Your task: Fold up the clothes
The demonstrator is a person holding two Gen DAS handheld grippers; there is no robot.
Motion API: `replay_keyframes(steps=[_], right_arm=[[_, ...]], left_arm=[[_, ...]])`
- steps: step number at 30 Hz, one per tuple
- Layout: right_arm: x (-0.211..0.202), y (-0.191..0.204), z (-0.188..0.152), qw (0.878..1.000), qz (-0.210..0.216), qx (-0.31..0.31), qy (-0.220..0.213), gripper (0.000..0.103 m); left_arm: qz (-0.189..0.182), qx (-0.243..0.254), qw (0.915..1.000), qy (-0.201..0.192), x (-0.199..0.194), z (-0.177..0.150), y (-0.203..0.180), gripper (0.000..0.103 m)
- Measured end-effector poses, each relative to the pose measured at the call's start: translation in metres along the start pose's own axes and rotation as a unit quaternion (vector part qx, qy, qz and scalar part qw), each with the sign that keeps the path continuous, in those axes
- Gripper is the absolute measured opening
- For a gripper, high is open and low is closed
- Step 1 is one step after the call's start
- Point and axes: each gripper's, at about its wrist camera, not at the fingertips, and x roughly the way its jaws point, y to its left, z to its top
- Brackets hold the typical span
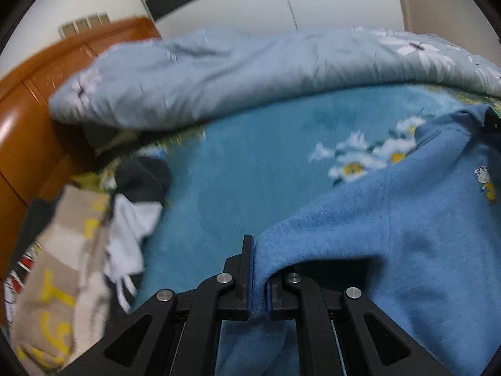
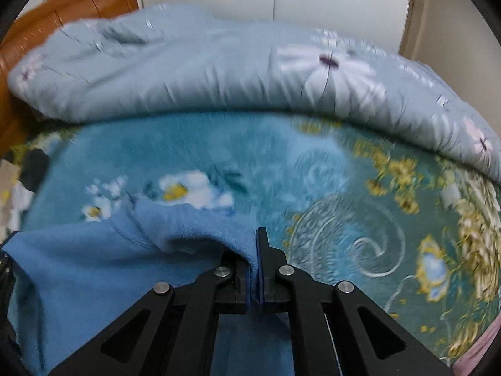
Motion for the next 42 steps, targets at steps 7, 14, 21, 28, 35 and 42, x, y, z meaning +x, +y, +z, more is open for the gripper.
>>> replay_keyframes(steps=[7, 14, 21, 28, 35, 42], right_arm=[[-0.021, 0.004, -0.009, 0.999, 0.010, -0.046, -0.006, 0.046], [-0.125, -0.069, -0.096, 0.998, 0.018, -0.015, -0.056, 0.049], [-0.134, -0.144, -0.225, 0.997, -0.026, 0.055, 0.044, 0.049], [-0.140, -0.137, -0.255, 0.995, 0.016, 0.093, 0.021, 0.010], [-0.155, -0.134, -0.232, 0.999, -0.012, 0.052, -0.005, 0.004], [-0.198, -0.194, -0.127, 0.968, -0.228, 0.018, -0.099, 0.004]], left_arm=[[-0.060, 0.021, 0.9959, 0.064, -0.007, -0.024, 0.002, 0.055], [-0.052, -0.061, 0.9968, -0.006, -0.078, -0.069, 0.029, 0.063], [-0.127, -0.206, 0.9703, -0.003, -0.111, -0.105, 0.043, 0.066], [-0.132, -0.200, 0.9709, 0.001, -0.130, -0.116, 0.037, 0.066], [-0.121, -0.211, 0.9700, 0.006, -0.134, -0.123, 0.048, 0.066], [-0.109, -0.229, 0.9670, 0.024, -0.118, -0.134, 0.064, 0.066]])
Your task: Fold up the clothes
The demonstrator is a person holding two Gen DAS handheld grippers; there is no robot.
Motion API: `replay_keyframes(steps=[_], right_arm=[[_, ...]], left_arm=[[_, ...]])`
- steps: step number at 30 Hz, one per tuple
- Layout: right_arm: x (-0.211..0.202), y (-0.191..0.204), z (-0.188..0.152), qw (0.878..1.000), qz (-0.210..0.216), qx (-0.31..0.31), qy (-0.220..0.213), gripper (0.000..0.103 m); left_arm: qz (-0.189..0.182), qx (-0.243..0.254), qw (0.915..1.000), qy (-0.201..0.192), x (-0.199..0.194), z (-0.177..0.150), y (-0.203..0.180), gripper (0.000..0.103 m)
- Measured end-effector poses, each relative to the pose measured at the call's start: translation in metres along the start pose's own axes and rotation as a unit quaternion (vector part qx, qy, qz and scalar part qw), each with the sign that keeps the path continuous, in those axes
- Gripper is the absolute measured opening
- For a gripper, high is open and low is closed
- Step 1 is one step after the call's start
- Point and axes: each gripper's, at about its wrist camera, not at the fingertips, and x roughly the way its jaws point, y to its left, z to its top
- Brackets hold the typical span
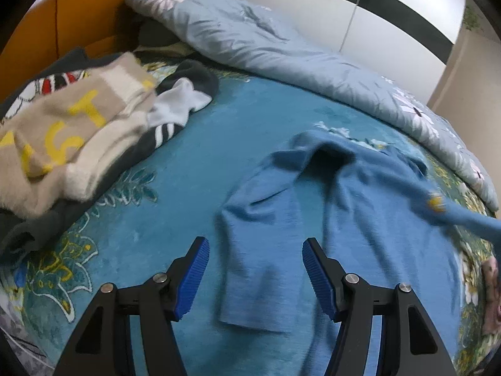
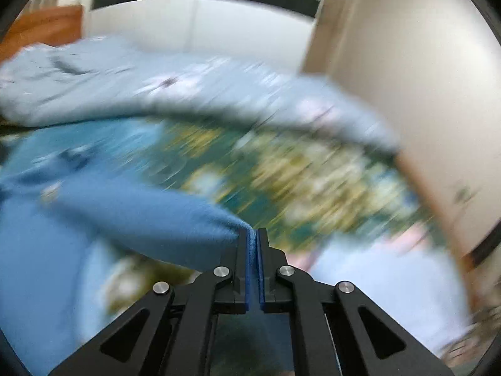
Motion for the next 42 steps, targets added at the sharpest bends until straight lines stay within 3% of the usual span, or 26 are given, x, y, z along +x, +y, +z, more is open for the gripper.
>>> replay_keyframes(steps=[3, 6, 11, 15, 17, 19, 20, 21, 23, 25, 26, 28, 29, 31, 33, 34, 37, 41, 42], right_arm=[[0.035, -0.009, 0.028, 0.999, -0.022, 0.008, 0.023, 0.004], [0.072, -0.001, 0.032, 0.997, -0.019, 0.031, 0.060, 0.004], [0.064, 0.022, 0.019, 0.998, -0.020, 0.038, 0.047, 0.006], [0.017, 0.026, 0.032, 0.998, -0.031, 0.049, -0.026, 0.051], [-0.022, 0.031, 0.034, 0.994, -0.016, 0.061, -0.088, 0.058], [-0.046, 0.041, 0.029, 0.991, 0.018, 0.061, -0.119, 0.065], [-0.056, 0.050, 0.023, 0.989, 0.043, 0.055, -0.128, 0.067], [-0.062, 0.060, 0.016, 0.988, 0.066, 0.046, -0.130, 0.067], [-0.067, 0.081, 0.003, 0.987, 0.101, 0.023, -0.122, 0.067], [-0.068, 0.100, -0.007, 0.985, 0.130, 0.008, -0.109, 0.067], [-0.068, 0.109, -0.011, 0.984, 0.143, 0.003, -0.103, 0.067], [-0.068, 0.121, -0.016, 0.982, 0.160, -0.001, -0.096, 0.067], [-0.069, 0.126, -0.018, 0.982, 0.163, -0.002, -0.096, 0.067], [-0.067, 0.132, -0.022, 0.981, 0.170, -0.001, -0.091, 0.067], [-0.061, 0.136, -0.027, 0.981, 0.178, 0.000, -0.079, 0.067], [-0.057, 0.139, -0.031, 0.981, 0.183, 0.001, -0.069, 0.067], [-0.049, 0.150, -0.048, 0.980, 0.197, 0.005, -0.038, 0.067], [-0.041, 0.157, -0.067, 0.978, 0.207, 0.004, -0.004, 0.067], [-0.041, 0.158, -0.072, 0.978, 0.208, 0.003, 0.001, 0.067]], left_arm=[[0.005, -0.012, 0.9999, 0.008, 0.007, -0.001, 0.009, 0.066], [0.015, -0.015, 0.9996, 0.018, 0.015, -0.001, 0.019, 0.066], [0.012, -0.022, 0.9989, 0.040, 0.031, -0.001, 0.031, 0.066], [-0.011, -0.030, 0.9981, 0.052, 0.042, -0.002, 0.033, 0.066], [-0.010, -0.024, 0.9987, 0.044, 0.043, -0.003, 0.029, 0.066], [-0.016, -0.019, 0.9992, 0.032, 0.042, -0.004, 0.027, 0.047], [-0.021, -0.014, 0.9992, 0.032, 0.043, -0.004, 0.025, 0.020], [-0.018, -0.003, 0.9992, 0.036, 0.045, -0.001, 0.022, 0.011], [-0.014, 0.019, 0.9988, 0.042, 0.049, 0.004, 0.014, 0.008], [0.032, 0.076, 0.9966, 0.002, 0.040, 0.023, 0.003, 0.007], [0.055, 0.105, 0.9928, -0.019, 0.035, 0.033, -0.003, 0.007], [0.113, 0.153, 0.9755, -0.110, 0.005, 0.058, -0.011, 0.007], [0.139, 0.170, 0.9604, -0.171, -0.017, 0.067, -0.013, 0.007], [0.158, 0.199, 0.9318, -0.259, -0.046, 0.070, -0.014, 0.007], [0.167, 0.219, 0.9288, -0.248, -0.044, 0.060, -0.009, 0.008], [0.164, 0.228, 0.9334, -0.223, -0.034, 0.050, -0.005, 0.008], [0.192, 0.274, 0.9321, -0.138, 0.009, 0.009, 0.005, 0.008], [0.191, 0.262, 0.9424, -0.082, 0.030, -0.023, 0.016, 0.008], [0.198, 0.262, 0.9416, -0.077, 0.030, -0.030, 0.016, 0.009]])
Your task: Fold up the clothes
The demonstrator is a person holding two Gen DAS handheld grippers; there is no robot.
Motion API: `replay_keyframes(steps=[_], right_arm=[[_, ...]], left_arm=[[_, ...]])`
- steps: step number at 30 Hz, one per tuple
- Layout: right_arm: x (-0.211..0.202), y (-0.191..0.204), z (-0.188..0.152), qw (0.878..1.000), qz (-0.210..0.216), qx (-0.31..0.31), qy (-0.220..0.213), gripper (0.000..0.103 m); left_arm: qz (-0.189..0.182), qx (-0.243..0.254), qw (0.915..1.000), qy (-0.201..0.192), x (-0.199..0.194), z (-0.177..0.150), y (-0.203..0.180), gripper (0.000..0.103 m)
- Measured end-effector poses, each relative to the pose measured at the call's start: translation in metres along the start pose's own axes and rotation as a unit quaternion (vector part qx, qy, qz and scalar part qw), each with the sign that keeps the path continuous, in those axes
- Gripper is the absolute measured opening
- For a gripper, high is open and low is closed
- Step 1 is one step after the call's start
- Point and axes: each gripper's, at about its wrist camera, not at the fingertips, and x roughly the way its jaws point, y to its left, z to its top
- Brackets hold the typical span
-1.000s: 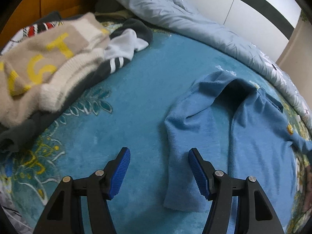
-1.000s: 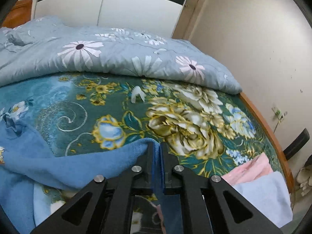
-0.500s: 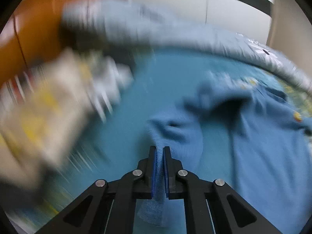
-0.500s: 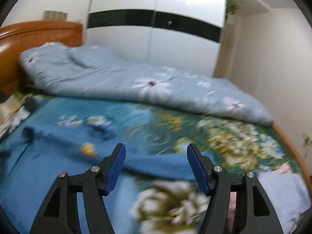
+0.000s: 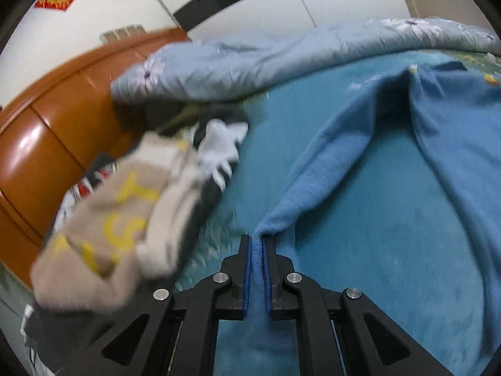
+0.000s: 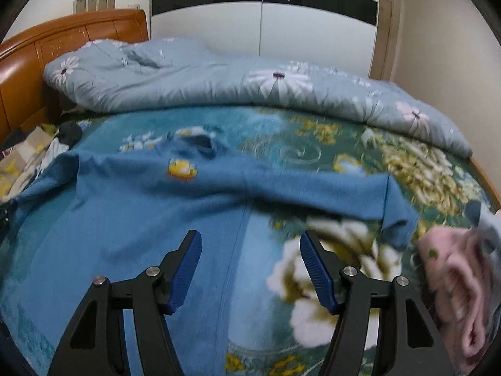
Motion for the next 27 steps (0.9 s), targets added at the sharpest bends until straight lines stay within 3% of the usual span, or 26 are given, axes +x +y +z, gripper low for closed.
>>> replay_keyframes(steps=[3, 6, 9, 10, 12, 13, 14, 16, 17, 21, 22, 23, 24, 26, 27], right_arm=[[0.001, 0.001, -0.012, 1.000, 0.000, 0.003, 0.012, 0.067], [0.004, 0.000, -0.026, 0.999, 0.001, 0.014, 0.031, 0.067], [0.005, -0.005, -0.040, 0.998, 0.005, 0.028, 0.049, 0.067], [0.004, -0.007, -0.043, 0.998, 0.006, 0.031, 0.051, 0.067], [0.001, -0.009, -0.049, 0.998, 0.005, 0.038, 0.053, 0.067], [-0.001, -0.011, -0.051, 0.998, 0.004, 0.041, 0.053, 0.067], [-0.001, -0.013, -0.053, 0.998, 0.004, 0.045, 0.053, 0.067], [-0.002, -0.015, -0.054, 0.997, 0.006, 0.053, 0.054, 0.067], [-0.001, -0.015, -0.054, 0.997, 0.008, 0.057, 0.055, 0.067], [0.000, -0.017, -0.057, 0.995, 0.027, 0.074, 0.061, 0.067], [0.000, -0.017, -0.058, 0.995, 0.030, 0.076, 0.064, 0.067], [0.000, -0.018, -0.060, 0.994, 0.032, 0.078, 0.066, 0.067], [0.000, -0.018, -0.062, 0.994, 0.032, 0.080, 0.069, 0.067], [-0.002, -0.020, -0.066, 0.993, 0.038, 0.084, 0.076, 0.067], [-0.003, -0.021, -0.068, 0.992, 0.041, 0.087, 0.079, 0.067]], left_arm=[[-0.002, 0.008, 0.9995, 0.029, 0.002, -0.011, -0.005, 0.011], [-0.023, -0.006, 0.9993, 0.030, -0.004, -0.015, 0.000, 0.010], [-0.102, -0.094, 0.9900, 0.022, -0.018, -0.017, 0.025, 0.011], [-0.128, -0.124, 0.9838, 0.019, -0.022, -0.017, 0.034, 0.018], [-0.162, -0.184, 0.9694, 0.012, -0.028, -0.019, 0.053, 0.049], [-0.168, -0.215, 0.9619, 0.008, -0.029, -0.020, 0.063, 0.053], [-0.152, -0.222, 0.9631, 0.005, -0.028, -0.019, 0.067, 0.053], [-0.133, -0.193, 0.9719, 0.024, -0.018, -0.014, 0.063, 0.054], [-0.144, -0.178, 0.9726, 0.041, -0.011, -0.014, 0.059, 0.054], [-0.199, -0.190, 0.9582, 0.079, 0.005, -0.021, 0.044, 0.051], [-0.188, -0.191, 0.9603, 0.076, 0.006, -0.021, 0.043, 0.045], [-0.177, -0.192, 0.9623, 0.074, 0.006, -0.021, 0.042, 0.023], [-0.159, -0.189, 0.9665, 0.069, 0.005, -0.017, 0.044, 0.011], [-0.084, -0.187, 0.9777, 0.046, 0.006, -0.005, 0.057, 0.011], [-0.069, -0.199, 0.9766, 0.045, 0.007, 0.001, 0.067, 0.011]])
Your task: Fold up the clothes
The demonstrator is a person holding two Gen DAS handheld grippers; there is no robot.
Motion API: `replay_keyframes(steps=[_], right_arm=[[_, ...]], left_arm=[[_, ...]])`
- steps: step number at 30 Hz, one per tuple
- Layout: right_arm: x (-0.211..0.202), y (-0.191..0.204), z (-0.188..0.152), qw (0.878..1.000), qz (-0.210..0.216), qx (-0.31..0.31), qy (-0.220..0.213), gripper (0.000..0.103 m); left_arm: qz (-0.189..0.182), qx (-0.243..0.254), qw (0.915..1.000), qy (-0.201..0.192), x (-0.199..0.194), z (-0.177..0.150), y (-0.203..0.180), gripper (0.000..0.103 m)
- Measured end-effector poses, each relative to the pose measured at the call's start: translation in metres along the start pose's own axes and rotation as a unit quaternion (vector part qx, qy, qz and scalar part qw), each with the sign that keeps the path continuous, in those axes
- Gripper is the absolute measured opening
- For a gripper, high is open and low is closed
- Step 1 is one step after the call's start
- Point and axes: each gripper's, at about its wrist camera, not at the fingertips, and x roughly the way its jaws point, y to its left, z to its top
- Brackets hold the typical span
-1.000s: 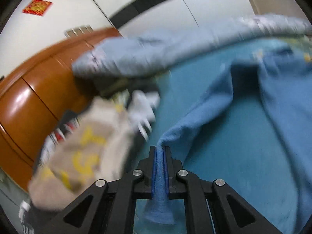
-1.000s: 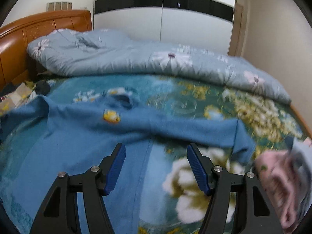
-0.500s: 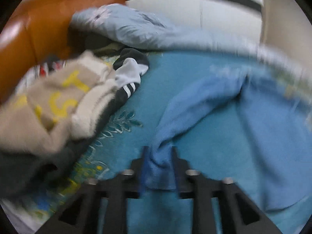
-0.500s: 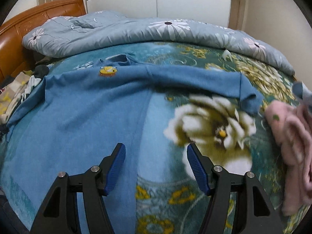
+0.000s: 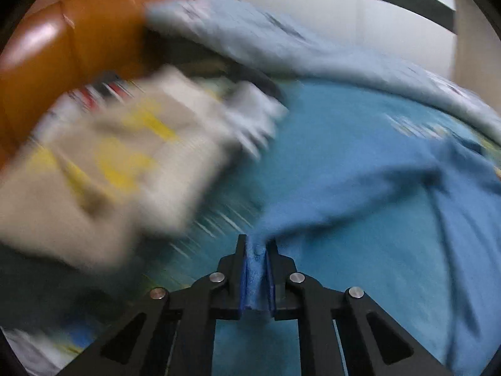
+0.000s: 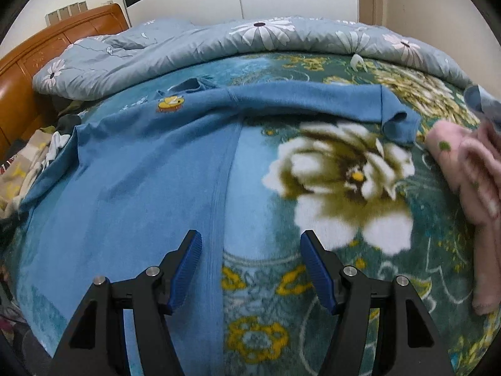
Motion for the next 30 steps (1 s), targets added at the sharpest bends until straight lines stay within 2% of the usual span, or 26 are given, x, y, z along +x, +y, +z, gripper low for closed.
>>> replay_keyframes(steps=[2, 4, 6, 7, 8, 10, 11, 14, 15, 16, 17, 19, 21, 24, 28, 30], right_arm=[[-0.001, -0.001, -0.006, 1.000, 0.011, 0.008, 0.009, 0.067], [-0.003, 0.000, -0.014, 0.999, 0.025, 0.014, 0.016, 0.067], [-0.004, 0.003, -0.019, 0.999, 0.032, 0.011, 0.019, 0.067], [-0.005, 0.005, -0.022, 0.999, 0.032, 0.007, 0.020, 0.067], [-0.005, 0.006, -0.025, 0.999, 0.033, 0.003, 0.022, 0.067], [-0.006, 0.008, -0.027, 0.999, 0.040, 0.003, 0.024, 0.067], [-0.006, 0.009, -0.028, 0.999, 0.044, 0.003, 0.026, 0.067], [-0.006, 0.012, -0.031, 0.996, 0.078, 0.009, 0.033, 0.067], [-0.006, 0.013, -0.032, 0.995, 0.090, 0.011, 0.034, 0.062], [-0.007, 0.013, -0.033, 0.994, 0.103, 0.017, 0.036, 0.056], [-0.007, 0.012, -0.034, 0.992, 0.117, 0.027, 0.038, 0.039], [-0.007, 0.006, -0.037, 0.985, 0.156, 0.056, 0.046, 0.007], [-0.008, -0.002, -0.041, 0.979, 0.178, 0.082, 0.049, 0.006], [-0.013, -0.011, -0.044, 0.974, 0.196, 0.106, 0.041, 0.006], [-0.018, -0.010, -0.046, 0.975, 0.193, 0.102, 0.038, 0.006], [-0.017, -0.009, -0.046, 0.975, 0.194, 0.102, 0.040, 0.006]], left_arm=[[0.027, -0.024, 0.9993, -0.011, -0.001, 0.018, 0.013, 0.014], [-0.003, -0.057, 0.9983, -0.005, -0.005, 0.021, 0.019, 0.014], [-0.034, -0.090, 0.9954, 0.001, -0.009, 0.023, 0.025, 0.030], [-0.037, -0.093, 0.9950, 0.000, -0.013, 0.016, 0.023, 0.049], [-0.041, -0.096, 0.9945, 0.000, -0.016, 0.010, 0.020, 0.061], [-0.042, -0.107, 0.9934, -0.009, -0.028, -0.008, 0.019, 0.061], [-0.055, -0.116, 0.9917, -0.012, -0.035, -0.016, 0.016, 0.062], [-0.125, -0.104, 0.9866, -0.011, -0.052, -0.034, -0.002, 0.062], [-0.148, -0.099, 0.9841, -0.008, -0.053, -0.034, -0.007, 0.062], [-0.184, -0.086, 0.9792, -0.001, -0.057, -0.035, -0.016, 0.062], [-0.219, -0.073, 0.9730, 0.005, -0.060, -0.035, -0.025, 0.062], [-0.265, -0.039, 0.9632, 0.023, -0.064, -0.035, -0.045, 0.066], [-0.304, -0.011, 0.9513, 0.049, -0.062, -0.037, -0.067, 0.066], [-0.326, 0.000, 0.9395, 0.105, -0.045, -0.046, -0.091, 0.066], [-0.358, -0.032, 0.9185, 0.165, -0.029, -0.061, -0.103, 0.066], [-0.362, -0.048, 0.9148, 0.172, -0.029, -0.066, -0.103, 0.064]])
